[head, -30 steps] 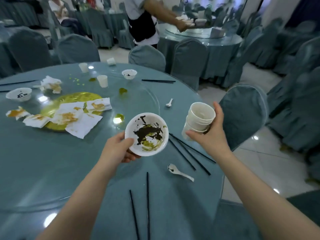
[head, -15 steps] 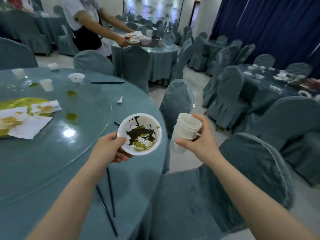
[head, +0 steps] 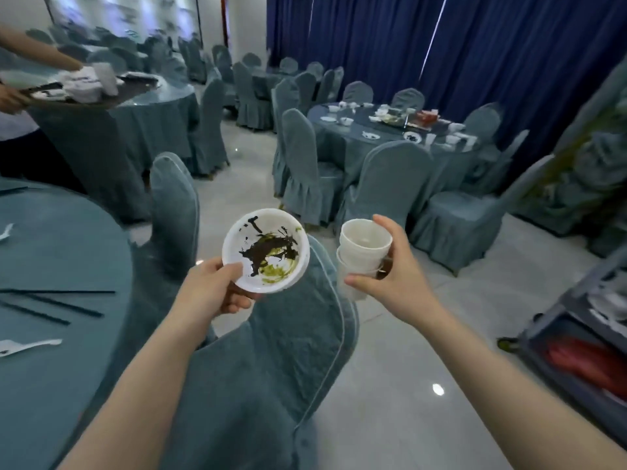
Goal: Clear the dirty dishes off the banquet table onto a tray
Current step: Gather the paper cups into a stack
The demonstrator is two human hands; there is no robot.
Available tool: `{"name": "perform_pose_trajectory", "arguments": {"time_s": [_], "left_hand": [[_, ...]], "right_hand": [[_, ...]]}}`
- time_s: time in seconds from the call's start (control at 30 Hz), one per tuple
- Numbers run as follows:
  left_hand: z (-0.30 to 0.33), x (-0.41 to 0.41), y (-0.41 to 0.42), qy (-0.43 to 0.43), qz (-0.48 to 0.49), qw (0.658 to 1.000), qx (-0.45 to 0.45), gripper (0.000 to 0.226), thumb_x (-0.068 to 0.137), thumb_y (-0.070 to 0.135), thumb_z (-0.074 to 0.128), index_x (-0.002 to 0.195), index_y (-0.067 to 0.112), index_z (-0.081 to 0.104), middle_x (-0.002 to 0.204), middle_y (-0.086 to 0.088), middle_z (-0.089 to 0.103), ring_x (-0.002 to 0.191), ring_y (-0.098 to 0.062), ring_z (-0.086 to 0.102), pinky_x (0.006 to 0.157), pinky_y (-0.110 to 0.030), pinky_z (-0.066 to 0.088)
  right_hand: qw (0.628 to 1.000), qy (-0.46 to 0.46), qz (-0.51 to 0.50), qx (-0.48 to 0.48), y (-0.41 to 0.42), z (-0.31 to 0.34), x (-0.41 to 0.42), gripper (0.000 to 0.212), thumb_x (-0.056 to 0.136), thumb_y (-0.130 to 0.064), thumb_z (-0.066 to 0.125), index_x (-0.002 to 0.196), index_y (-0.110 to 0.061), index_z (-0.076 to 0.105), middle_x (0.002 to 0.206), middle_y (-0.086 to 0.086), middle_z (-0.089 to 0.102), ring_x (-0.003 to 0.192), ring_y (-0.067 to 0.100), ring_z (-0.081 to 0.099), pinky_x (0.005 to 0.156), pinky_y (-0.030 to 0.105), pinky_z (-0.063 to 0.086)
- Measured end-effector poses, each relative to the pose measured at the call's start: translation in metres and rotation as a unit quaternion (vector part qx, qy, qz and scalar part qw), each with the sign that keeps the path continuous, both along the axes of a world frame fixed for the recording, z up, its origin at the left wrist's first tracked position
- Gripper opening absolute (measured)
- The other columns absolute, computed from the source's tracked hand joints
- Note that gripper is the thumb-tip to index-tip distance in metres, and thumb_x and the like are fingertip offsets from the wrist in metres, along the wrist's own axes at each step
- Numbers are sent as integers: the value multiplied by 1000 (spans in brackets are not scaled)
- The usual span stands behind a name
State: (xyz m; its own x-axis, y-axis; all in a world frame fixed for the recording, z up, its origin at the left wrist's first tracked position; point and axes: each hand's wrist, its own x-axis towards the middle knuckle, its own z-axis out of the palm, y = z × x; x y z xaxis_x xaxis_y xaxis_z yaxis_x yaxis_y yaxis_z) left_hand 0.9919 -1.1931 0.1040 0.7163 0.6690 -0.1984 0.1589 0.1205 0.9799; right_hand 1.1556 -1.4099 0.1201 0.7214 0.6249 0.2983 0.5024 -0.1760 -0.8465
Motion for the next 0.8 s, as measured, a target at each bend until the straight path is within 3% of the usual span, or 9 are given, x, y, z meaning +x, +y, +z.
{"name": "perform_pose_trajectory", "arguments": {"time_s": [0.1,0.2,0.27,0.33,0.43,0.53,0.67,0.8], "left_hand": [[-8,73,-58,-10,-9,1000,-21,12,92,15,51,99,13,61,66,-13,71,39,-11,54,37,-19,42],[-12,132,-104,-6,-40,999,-21,11,93,15,51,98,14,61,67,-11,72,39,-11,55,38,-19,43],[-14,171,-129,11,-62,998,-1,12,91,16,52,98,15,62,70,-14,73,41,-12,57,39,-20,44],[-12,201,-146,16,-72,997,14,13,90,17,52,97,15,63,69,-14,73,42,-12,58,40,-20,45],[-13,257,-173,17,-84,996,18,15,90,18,51,96,15,64,70,-14,72,43,-12,56,41,-20,44],[-24,302,-191,21,-84,996,19,15,89,18,52,96,16,64,68,-15,72,42,-12,54,44,-21,43],[-43,373,-196,11,-82,996,18,17,89,20,52,101,19,64,70,-15,72,43,-13,54,47,-24,42],[-51,450,-196,-16,-92,995,43,20,91,25,53,108,32,61,68,-11,72,45,-13,55,49,-26,43]], "right_hand": [[1000,-15,-21,-8,-65,-1,63,99,61,-21,87,132,-55,26,112,-51,42,105,-17,49,90,25,46],[999,2,-53,-10,-121,-6,116,107,63,-17,86,143,-45,21,111,-53,43,108,-20,46,93,17,42],[997,17,-76,-7,-155,-9,149,105,63,-16,86,144,-40,23,110,-52,45,106,-23,46,87,4,41],[995,7,-95,-11,-177,-9,175,94,62,-18,86,133,-49,33,108,-49,48,103,-23,47,81,-1,39],[990,-1,-139,2,-206,-5,227,77,61,-20,86,109,-60,41,106,-42,55,99,-14,55,79,8,44],[987,17,-158,23,-217,-4,276,71,59,-23,85,104,-59,45,104,-34,60,96,-8,58,81,19,47],[988,19,-150,7,-219,-3,341,69,59,-27,85,109,-55,46,105,-32,60,96,-11,58,82,16,48],[987,21,-160,-13,-224,3,413,70,59,-21,87,110,-51,50,99,-33,62,90,-11,57,73,10,45]]}}
